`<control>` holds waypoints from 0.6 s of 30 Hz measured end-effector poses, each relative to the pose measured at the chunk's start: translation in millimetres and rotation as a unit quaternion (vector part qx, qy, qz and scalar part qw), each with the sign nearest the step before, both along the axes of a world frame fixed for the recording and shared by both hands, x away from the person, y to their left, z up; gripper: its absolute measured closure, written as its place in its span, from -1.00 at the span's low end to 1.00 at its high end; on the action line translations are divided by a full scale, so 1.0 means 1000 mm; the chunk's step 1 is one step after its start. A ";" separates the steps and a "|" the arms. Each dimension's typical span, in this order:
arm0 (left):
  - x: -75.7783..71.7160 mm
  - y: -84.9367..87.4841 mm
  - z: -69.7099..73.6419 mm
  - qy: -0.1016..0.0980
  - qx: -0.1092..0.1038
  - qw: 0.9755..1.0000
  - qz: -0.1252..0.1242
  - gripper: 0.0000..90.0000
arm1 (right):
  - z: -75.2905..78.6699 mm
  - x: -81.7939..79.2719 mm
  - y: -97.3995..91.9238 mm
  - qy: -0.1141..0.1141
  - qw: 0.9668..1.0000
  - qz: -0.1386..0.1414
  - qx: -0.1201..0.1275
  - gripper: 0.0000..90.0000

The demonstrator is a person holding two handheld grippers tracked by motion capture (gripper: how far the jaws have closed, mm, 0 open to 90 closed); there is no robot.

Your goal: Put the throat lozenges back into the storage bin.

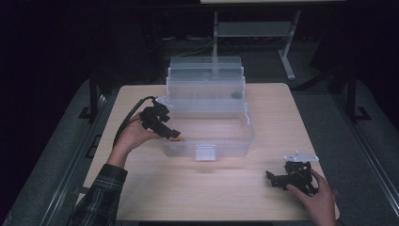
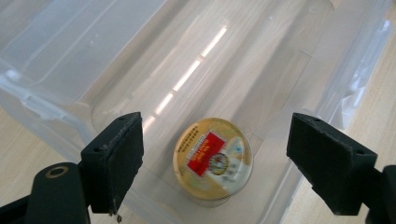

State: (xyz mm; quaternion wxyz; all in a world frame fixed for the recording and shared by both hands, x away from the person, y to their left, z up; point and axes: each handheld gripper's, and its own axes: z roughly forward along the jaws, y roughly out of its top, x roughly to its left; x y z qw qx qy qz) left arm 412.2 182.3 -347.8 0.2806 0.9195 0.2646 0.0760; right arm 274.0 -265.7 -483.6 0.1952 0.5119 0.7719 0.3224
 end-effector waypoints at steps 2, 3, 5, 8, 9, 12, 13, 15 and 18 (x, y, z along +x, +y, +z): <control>-0.002 0.002 0.003 -0.004 -0.003 1.000 0.001 -0.60 | 0.000 0.000 0.000 0.000 1.000 0.000 0.000 -1.00; -0.003 0.002 0.004 -0.005 -0.004 1.000 0.000 -0.60 | 0.000 0.000 0.000 0.000 1.000 0.000 0.000 -1.00; -0.005 0.004 0.007 -0.009 -0.008 1.000 0.001 -0.60 | 0.000 0.000 0.000 0.000 1.000 0.000 0.000 -1.00; -0.011 0.008 0.011 -0.015 -0.018 1.000 0.004 -0.61 | 0.000 0.000 0.000 0.000 1.000 0.000 0.000 -1.00; -0.012 0.009 0.012 -0.017 -0.024 1.000 0.004 -0.61 | 0.000 0.000 0.000 0.000 1.000 0.000 0.000 -1.00; -0.017 0.014 0.013 -0.018 -0.033 0.999 0.010 -0.62 | 0.000 0.000 0.000 0.000 1.000 0.000 0.000 -1.00; -0.019 0.015 0.013 -0.020 -0.035 0.999 0.013 -0.63 | 0.000 0.000 0.000 0.000 1.000 0.000 0.000 -1.00; -0.021 0.019 0.012 -0.021 -0.037 0.999 0.018 -0.66 | 0.000 0.000 0.000 0.000 1.000 0.000 0.000 -1.00; -0.025 0.025 0.012 -0.027 -0.039 0.999 0.024 -0.70 | 0.000 0.000 0.000 0.000 1.000 0.000 0.000 -1.00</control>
